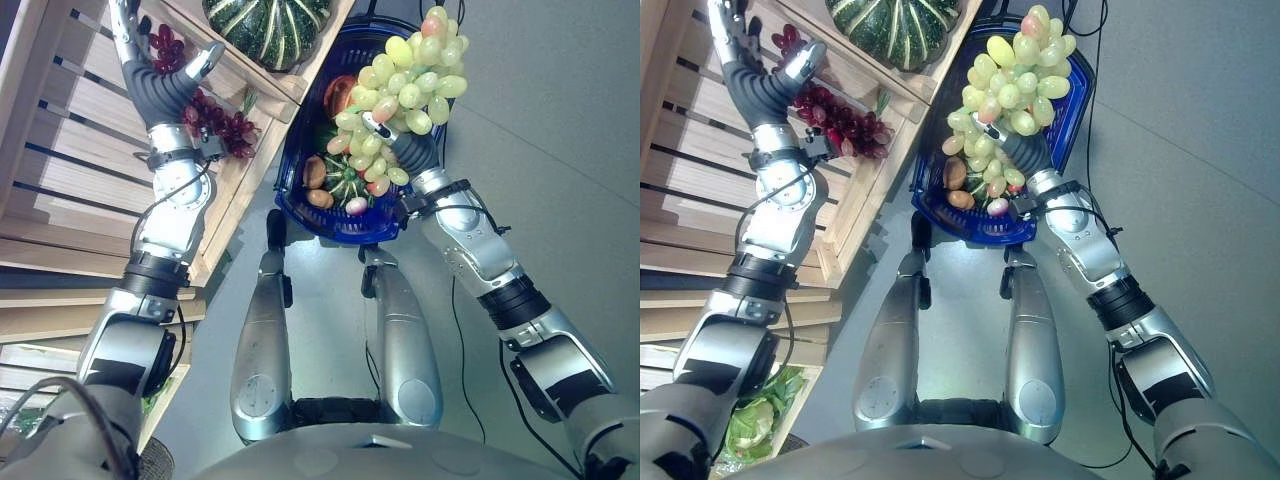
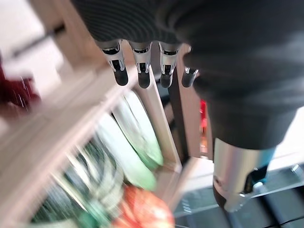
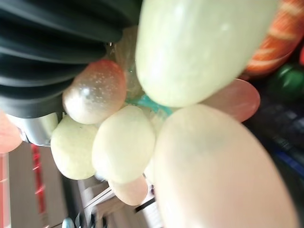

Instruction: Pick up fruits and vegetables into the basket

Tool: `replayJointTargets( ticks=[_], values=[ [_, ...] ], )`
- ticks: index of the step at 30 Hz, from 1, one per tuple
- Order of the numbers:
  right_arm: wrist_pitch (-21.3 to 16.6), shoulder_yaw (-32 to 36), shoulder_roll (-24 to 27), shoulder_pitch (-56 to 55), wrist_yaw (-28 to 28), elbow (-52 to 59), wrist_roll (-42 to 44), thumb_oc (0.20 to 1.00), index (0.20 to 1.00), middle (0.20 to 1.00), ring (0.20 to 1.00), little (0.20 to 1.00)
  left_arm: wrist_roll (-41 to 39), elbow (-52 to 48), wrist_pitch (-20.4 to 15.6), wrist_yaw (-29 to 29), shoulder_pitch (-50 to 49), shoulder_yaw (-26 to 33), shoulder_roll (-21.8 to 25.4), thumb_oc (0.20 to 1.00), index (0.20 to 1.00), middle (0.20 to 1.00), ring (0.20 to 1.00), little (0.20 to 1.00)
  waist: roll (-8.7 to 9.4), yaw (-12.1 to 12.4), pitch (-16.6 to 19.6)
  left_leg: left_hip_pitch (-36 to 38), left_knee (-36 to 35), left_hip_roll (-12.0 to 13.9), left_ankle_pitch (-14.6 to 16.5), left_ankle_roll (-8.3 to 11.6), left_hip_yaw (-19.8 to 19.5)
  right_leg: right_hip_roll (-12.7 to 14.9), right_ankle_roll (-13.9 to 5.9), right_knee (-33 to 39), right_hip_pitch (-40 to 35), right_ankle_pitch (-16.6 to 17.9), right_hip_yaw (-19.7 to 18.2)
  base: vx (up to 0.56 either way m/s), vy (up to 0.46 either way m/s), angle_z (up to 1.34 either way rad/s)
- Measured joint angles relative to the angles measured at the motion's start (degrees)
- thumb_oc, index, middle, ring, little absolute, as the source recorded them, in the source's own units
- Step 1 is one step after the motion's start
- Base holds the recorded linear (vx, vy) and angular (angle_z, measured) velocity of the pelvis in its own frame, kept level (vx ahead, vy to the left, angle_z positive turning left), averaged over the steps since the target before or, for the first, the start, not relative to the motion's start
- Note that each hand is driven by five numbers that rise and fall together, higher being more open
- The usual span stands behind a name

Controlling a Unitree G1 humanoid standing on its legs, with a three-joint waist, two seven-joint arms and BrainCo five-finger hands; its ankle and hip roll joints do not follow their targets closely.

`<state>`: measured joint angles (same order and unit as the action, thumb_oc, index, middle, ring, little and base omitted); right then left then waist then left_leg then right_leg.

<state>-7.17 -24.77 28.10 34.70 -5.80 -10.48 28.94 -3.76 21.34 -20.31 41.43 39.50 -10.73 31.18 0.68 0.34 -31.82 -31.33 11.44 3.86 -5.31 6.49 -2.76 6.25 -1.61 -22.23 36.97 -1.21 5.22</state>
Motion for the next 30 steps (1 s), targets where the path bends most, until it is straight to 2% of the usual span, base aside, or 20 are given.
replayJointTargets(
  ticks=[4, 7, 14, 18, 21, 24, 30],
  values=[
    [1.24, -0.97, 0.83, 2.81, -1.61, -7.07, -0.94, 0.200, 0.200, 0.200, 0.200, 0.200, 7.50, 8.03, 3.50, 4.50, 3.24, -0.84, 5.16, 1.000, 1.000, 1.000, 1.000, 1.000, -0.12, 0.19, -0.06, -0.06, -0.11, -0.01, -0.19, 0.03, 0.55, 0.16, 0.27, -0.79, 0.72, -0.15, -0.22, 0.00, 0.035, -0.02],
    [3.06, -1.67, 1.64, 4.91, -2.73, -11.94, -0.80, 0.200, 0.200, 0.200, 0.200, 0.200, 10.89, 12.81, 5.44, 5.81, 6.31, -2.55, 7.32, 1.000, 1.000, 1.000, 1.000, 1.000, -0.50, 0.49, -0.12, -0.06, -0.91, 0.01, -0.79, 0.13, 0.61, 0.18, 0.28, -0.96, 1.15, -0.15, -0.17, 0.00, 0.035, 0.00],
    [7.95, -5.55, 2.28, 11.38, -3.58, -23.82, -0.83, 0.200, 0.200, 0.200, 0.200, 0.200, 16.94, 21.20, 8.92, 4.64, 10.34, -9.23, 9.55, 1.000, 1.000, 1.000, 1.000, 1.000, -0.78, 1.34, -0.14, -0.12, -1.03, -0.11, -0.98, 0.24, 0.75, 0.46, 0.61, -1.88, 1.74, -0.47, -0.02, 0.00, 0.010, 0.00],
    [10.38, -6.77, 2.24, 15.90, -2.72, -28.01, -0.91, 0.200, 0.200, 0.200, 0.200, 0.200, 20.18, 25.48, 9.05, 1.53, 12.09, -12.62, 10.83, 1.000, 1.000, 1.000, 1.000, 1.000, -1.08, 1.59, -0.23, -0.13, -1.01, -0.15, -1.14, 0.31, 0.71, 0.55, 0.65, -2.27, 1.89, -0.52, 0.04, 0.00, 0.000, 0.00],
    [11.42, -7.22, 2.13, 18.04, -2.16, -30.17, -1.15, 0.200, 0.200, 0.200, 0.200, 0.200, 19.26, 26.86, 9.06, -0.84, 12.86, -13.84, 10.98, 1.000, 1.000, 1.000, 1.000, 1.000, -1.10, 1.88, -0.22, -0.33, -1.01, -0.39, -1.32, 0.31, 0.67, 0.85, 0.70, -3.07, 2.43, -0.82, 0.04, 0.01, 0.003, 0.03],
    [12.45, -7.64, 1.83, 19.79, -1.32, -33.18, -2.77, 0.200, 0.200, 0.200, 0.200, 0.200, 15.11, 28.71, 9.17, -3.63, 12.98, -13.81, 10.79, 1.000, 1.000, 1.000, 1.000, 1.000, -1.18, 2.30, -0.27, -0.56, -0.90, -0.57, -1.50, 0.32, 0.52, 1.02, 0.71, -3.73, 2.86, -0.97, 0.02, 0.01, -0.001, 0.03],
    [14.24, -7.64, -0.44, 21.63, -1.21, -38.17, -4.93, 0.200, 0.200, 0.200, 0.200, 0.200, 10.20, 32.20, 11.45, -6.49, 13.12, -13.69, 9.92, 1.000, 1.000, 1.000, 1.000, 1.000, -1.20, 2.64, -0.26, -0.99, -0.76, -0.76, -1.74, 0.36, -0.23, 1.20, 0.53, -3.88, 2.97, -1.09, 0.46, 0.00, -0.016, 0.04]
  ],
)
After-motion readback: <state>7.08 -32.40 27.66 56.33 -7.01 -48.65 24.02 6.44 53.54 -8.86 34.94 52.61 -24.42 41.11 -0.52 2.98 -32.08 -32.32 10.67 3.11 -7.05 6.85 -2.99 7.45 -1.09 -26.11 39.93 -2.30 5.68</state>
